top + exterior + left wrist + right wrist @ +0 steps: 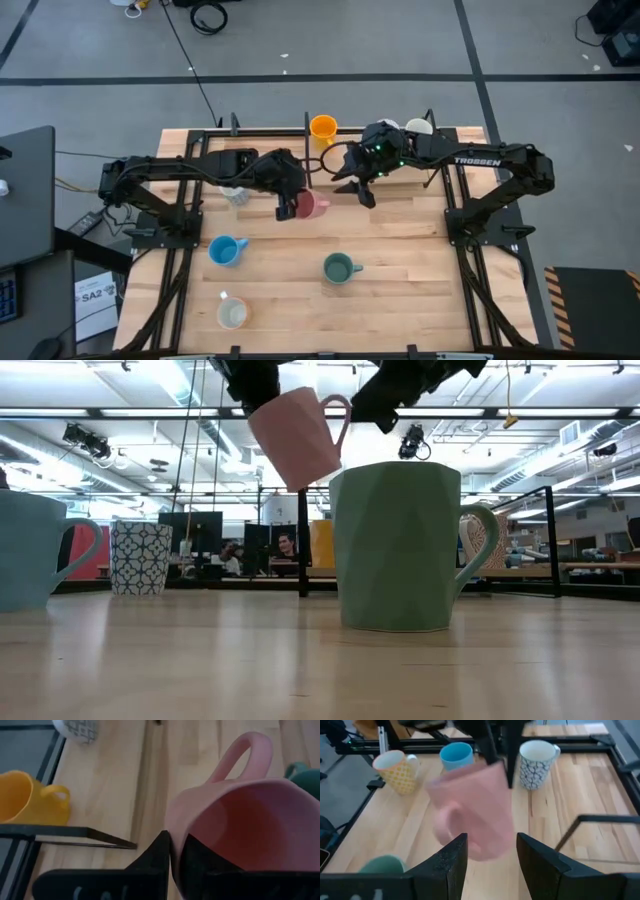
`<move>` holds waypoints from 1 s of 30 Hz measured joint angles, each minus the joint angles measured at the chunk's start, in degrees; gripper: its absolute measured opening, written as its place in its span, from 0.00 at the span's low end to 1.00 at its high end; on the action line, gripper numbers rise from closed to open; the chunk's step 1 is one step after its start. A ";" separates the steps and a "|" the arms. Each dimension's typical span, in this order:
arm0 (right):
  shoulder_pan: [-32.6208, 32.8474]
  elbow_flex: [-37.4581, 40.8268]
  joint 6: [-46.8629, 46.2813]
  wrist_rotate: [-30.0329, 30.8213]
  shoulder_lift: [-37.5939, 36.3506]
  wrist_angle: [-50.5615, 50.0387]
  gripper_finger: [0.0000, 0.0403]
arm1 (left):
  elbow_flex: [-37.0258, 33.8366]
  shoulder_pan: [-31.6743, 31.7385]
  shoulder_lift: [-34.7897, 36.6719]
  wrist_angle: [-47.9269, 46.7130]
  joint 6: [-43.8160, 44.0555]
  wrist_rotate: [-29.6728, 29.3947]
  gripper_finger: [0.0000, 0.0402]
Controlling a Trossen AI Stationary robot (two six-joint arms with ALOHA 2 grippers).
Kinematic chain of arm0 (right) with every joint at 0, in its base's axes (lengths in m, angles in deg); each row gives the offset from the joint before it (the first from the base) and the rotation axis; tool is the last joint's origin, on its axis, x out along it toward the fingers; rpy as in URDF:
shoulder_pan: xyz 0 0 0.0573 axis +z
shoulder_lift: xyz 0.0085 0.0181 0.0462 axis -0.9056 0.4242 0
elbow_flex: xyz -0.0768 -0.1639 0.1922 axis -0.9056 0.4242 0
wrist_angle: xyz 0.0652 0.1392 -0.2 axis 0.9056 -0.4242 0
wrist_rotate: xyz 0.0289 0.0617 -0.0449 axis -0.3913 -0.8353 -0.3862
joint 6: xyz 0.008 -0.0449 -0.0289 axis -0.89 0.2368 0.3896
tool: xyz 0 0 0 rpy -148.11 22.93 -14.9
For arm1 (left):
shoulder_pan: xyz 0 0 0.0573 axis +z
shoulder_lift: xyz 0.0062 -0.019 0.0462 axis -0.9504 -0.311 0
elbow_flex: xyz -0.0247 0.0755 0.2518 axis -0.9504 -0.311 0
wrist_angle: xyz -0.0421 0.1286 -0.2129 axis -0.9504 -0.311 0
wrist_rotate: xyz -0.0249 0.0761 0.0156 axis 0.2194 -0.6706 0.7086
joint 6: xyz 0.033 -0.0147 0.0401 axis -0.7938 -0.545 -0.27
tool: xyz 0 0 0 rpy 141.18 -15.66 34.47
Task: Place coffee mugs
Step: Put the pink mug on the shelf
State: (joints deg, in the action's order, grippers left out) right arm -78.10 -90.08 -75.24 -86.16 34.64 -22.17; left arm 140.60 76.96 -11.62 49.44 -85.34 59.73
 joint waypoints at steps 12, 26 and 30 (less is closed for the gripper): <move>5.92 0.00 0.04 5.64 0.00 3.90 0.44 | 0.00 0.00 0.00 -0.10 5.21 -1.58 0.08; 10.21 0.00 3.06 18.90 0.02 4.82 0.44 | 0.00 0.00 0.00 0.09 9.34 -1.63 0.08; 10.55 0.00 3.05 19.22 0.02 4.82 0.44 | 0.00 0.00 0.00 0.16 9.35 -1.65 0.08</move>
State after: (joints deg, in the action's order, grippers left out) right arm -67.55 -90.08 -72.19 -66.94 34.66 -17.36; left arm 140.60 76.96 -11.62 49.61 -76.00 58.08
